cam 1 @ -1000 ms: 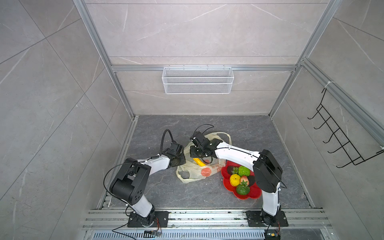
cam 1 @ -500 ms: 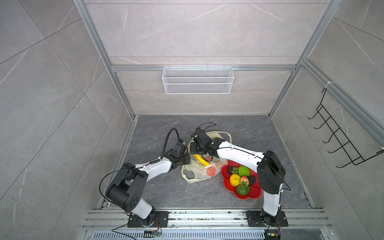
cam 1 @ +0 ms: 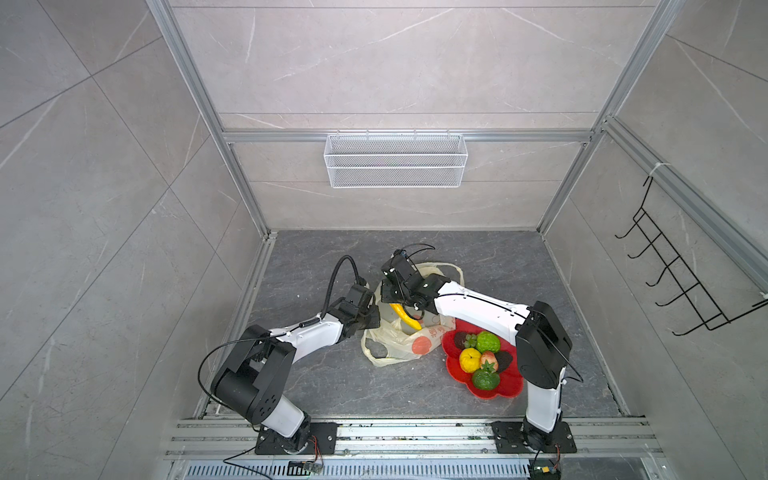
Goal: Take the fake fruits out of the plastic bag
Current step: 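Lift the yellow banana out of the bag toward the red plate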
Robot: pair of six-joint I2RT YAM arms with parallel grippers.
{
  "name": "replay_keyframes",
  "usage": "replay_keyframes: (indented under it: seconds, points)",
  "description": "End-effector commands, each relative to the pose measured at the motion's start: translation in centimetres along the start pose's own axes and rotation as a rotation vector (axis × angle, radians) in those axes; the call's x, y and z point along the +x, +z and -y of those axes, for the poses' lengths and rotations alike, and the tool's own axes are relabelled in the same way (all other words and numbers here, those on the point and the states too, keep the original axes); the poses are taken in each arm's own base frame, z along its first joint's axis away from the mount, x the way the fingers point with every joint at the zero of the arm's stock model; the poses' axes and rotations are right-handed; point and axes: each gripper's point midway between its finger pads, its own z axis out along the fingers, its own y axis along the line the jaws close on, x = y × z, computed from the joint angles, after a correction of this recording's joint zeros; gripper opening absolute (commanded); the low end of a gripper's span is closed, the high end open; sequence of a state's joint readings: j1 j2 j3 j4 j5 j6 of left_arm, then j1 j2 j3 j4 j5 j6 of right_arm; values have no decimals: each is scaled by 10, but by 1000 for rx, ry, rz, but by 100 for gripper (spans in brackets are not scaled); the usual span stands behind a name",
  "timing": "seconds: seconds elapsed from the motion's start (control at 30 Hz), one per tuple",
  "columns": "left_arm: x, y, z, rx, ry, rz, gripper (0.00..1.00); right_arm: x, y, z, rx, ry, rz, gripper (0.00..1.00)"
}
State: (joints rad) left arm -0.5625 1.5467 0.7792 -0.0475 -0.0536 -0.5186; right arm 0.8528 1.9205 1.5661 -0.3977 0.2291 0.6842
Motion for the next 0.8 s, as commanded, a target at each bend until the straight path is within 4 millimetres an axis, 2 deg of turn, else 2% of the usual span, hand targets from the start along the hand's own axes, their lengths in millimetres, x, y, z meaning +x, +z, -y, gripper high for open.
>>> replay_keyframes:
  seconds: [0.0, 0.3, 0.4, 0.57, 0.77]
  points:
    - [-10, -5, 2, -1, 21, 36, 17, -28, -35, -7, -26, 10, 101, 18]
    - [-10, -5, -1, -18, 21, 39, 17, -37, -66, -5, -58, 37, 138, 18]
    - [-11, -6, -11, -71, 16, 42, 17, -33, -82, 7, -43, 55, 137, 18]
    - [-12, -8, -18, -108, -2, 49, 18, -12, -106, 33, -18, 109, 109, 18]
    - [-13, -11, -28, -146, -21, 59, 18, 26, -117, 71, 32, 191, 80, 18]
